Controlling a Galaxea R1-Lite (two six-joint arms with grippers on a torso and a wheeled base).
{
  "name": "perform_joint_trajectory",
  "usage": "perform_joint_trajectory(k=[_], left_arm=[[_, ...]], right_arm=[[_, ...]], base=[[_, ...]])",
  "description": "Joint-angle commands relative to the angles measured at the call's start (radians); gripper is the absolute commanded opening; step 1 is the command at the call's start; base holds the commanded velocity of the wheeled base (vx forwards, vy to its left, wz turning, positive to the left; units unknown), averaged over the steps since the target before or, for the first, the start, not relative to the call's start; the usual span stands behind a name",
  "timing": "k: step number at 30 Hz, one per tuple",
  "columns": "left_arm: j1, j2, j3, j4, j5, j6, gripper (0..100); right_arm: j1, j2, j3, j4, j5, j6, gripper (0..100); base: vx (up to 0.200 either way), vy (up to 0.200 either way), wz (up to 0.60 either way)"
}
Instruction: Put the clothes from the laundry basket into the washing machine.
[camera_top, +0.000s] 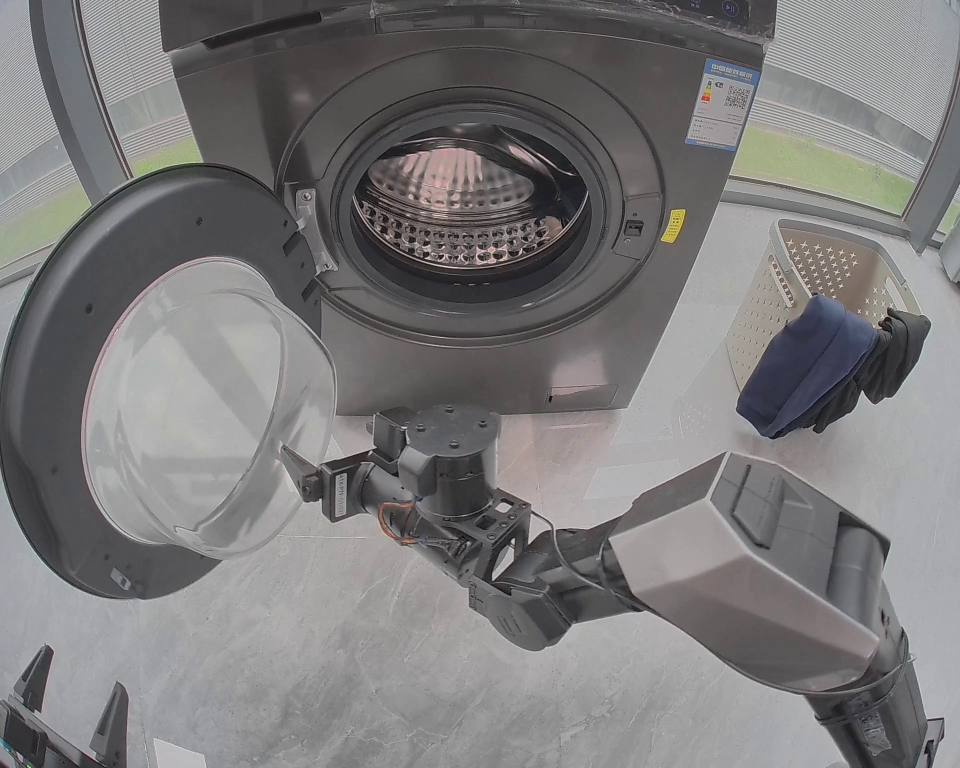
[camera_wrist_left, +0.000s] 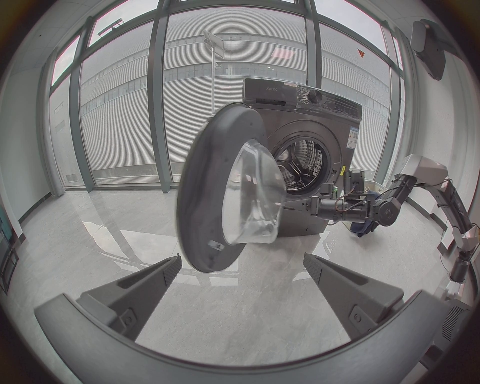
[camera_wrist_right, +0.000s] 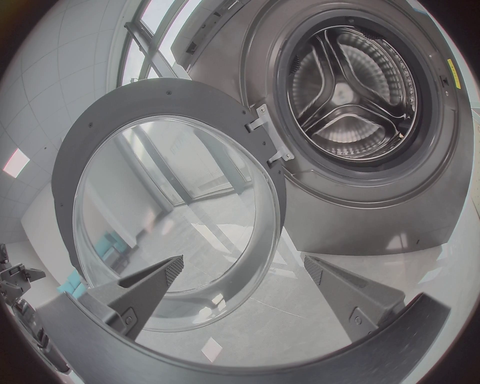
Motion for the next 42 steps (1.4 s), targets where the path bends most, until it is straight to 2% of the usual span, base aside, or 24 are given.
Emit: perform_joint_trajectory(k=[1,7,8,11,12,13,15,16,17,20,23,24,25,28,31,34,37,40,42], left_arm=[[0.001,-0.011,0.016,0.000,0.000,-0.001,100],[-0.001,-0.011,0.016,0.000,0.000,-0.001,100],[-0.001,-0.012,0.016,0.000,0.000,-0.001,100],[-0.001,-0.012,0.016,0.000,0.000,-0.001,100],[-0.001,-0.012,0.016,0.000,0.000,-0.001,100],[-0.001,-0.012,0.016,0.000,0.000,-0.001,100],[0.001,-0.011,0.016,0.000,0.000,-0.001,100],[0.001,-0.011,0.016,0.000,0.000,-0.001,100],[0.001,-0.012,0.016,0.000,0.000,-0.001,100],[0.001,-0.012,0.016,0.000,0.000,-0.001,100],[0.001,-0.012,0.016,0.000,0.000,-0.001,100],[0.001,-0.012,0.016,0.000,0.000,-0.001,100],[0.001,-0.012,0.016,0.000,0.000,-0.001,100],[0.001,-0.012,0.016,0.000,0.000,-0.001,100],[0.001,-0.012,0.016,0.000,0.000,-0.001,100],[-0.001,-0.012,0.016,0.000,0.000,-0.001,100],[0.001,-0.012,0.016,0.000,0.000,-0.001,100],[-0.001,-0.012,0.016,0.000,0.000,-0.001,100],[-0.001,-0.012,0.016,0.000,0.000,-0.001,100]], right_arm=[[0.027,0.122,-0.136,0.038,-0.009,0.003,100],[0.024,0.128,-0.162,0.043,-0.020,0.012,100],[0.014,0.112,-0.142,0.035,-0.034,0.024,100],[-0.011,0.010,-0.053,0.030,-0.035,0.029,100],[-0.011,0.010,-0.053,0.030,-0.035,0.029,100],[-0.042,-0.082,0.047,0.030,-0.035,0.027,100],[-0.068,-0.188,0.156,0.030,-0.034,0.027,100],[-0.068,-0.188,0.156,0.030,-0.034,0.027,100],[-0.094,-0.286,0.276,0.029,-0.025,0.029,100],[-0.126,-0.447,0.470,0.018,-0.006,0.038,100],[-0.160,-0.578,0.638,-0.043,0.006,0.049,100],[-0.160,-0.578,0.638,-0.043,0.006,0.049,100],[-0.186,-0.659,0.737,-0.102,0.000,0.047,100],[-0.213,-0.803,0.914,-0.178,-0.002,0.047,100],[-0.249,-0.958,1.087,-0.204,-0.009,0.046,100],[-0.324,-1.101,1.233,-0.204,-0.020,0.021,100],[-0.428,-1.239,1.362,-0.200,-0.012,-0.065,100],[-0.523,-1.351,1.441,-0.189,-0.005,-0.116,100],[-0.543,-1.379,1.460,-0.188,0.000,-0.122,100]], base=[[0.000,0.000,0.00],[0.000,0.000,0.00],[0.000,0.000,0.00],[0.000,0.000,0.00],[0.000,0.000,0.00],[0.000,0.000,0.00],[0.000,0.000,0.00],[0.000,0.000,0.00],[0.000,0.000,0.00],[0.000,0.000,0.00],[0.000,0.000,0.00],[0.000,0.000,0.00],[0.000,0.000,0.00],[0.000,0.000,0.00],[0.000,0.000,0.00],[0.000,0.000,0.00],[0.000,0.000,0.00],[0.000,0.000,0.00],[0.000,0.000,0.00]])
